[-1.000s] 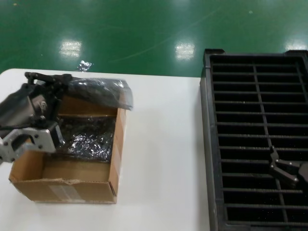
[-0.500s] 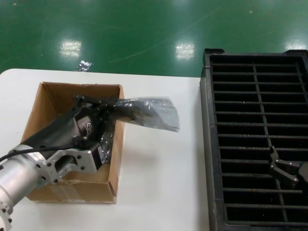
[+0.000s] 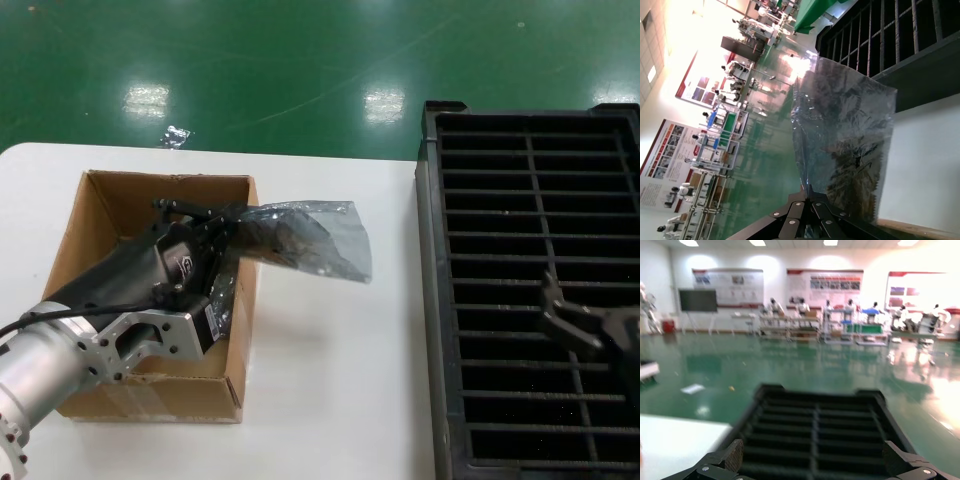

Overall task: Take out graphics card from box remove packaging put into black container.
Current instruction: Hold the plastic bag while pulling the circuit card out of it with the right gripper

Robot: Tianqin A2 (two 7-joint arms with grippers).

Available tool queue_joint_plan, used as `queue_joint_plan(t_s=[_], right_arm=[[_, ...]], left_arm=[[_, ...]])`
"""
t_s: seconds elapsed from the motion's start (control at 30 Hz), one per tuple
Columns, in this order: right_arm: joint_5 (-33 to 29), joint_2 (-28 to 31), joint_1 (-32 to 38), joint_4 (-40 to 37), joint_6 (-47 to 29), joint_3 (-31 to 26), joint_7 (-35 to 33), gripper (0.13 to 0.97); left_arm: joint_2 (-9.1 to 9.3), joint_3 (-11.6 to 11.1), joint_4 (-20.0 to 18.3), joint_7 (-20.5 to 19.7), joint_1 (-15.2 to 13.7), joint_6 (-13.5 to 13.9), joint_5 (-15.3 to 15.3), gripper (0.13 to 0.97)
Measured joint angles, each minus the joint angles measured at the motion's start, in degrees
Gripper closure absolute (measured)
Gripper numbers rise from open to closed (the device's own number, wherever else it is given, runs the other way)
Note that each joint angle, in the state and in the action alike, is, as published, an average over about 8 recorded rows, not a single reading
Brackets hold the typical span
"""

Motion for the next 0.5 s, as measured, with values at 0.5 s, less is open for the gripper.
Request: queue_joint_plan(t_s=[0.5], right_arm=[[-2.0, -4.5, 10.4, -1.7, 2.3, -7.3, -1.6, 0.145]], left_arm=[[0.0, 0.0, 0.0, 0.0, 0.0, 0.0, 0.0, 0.958]])
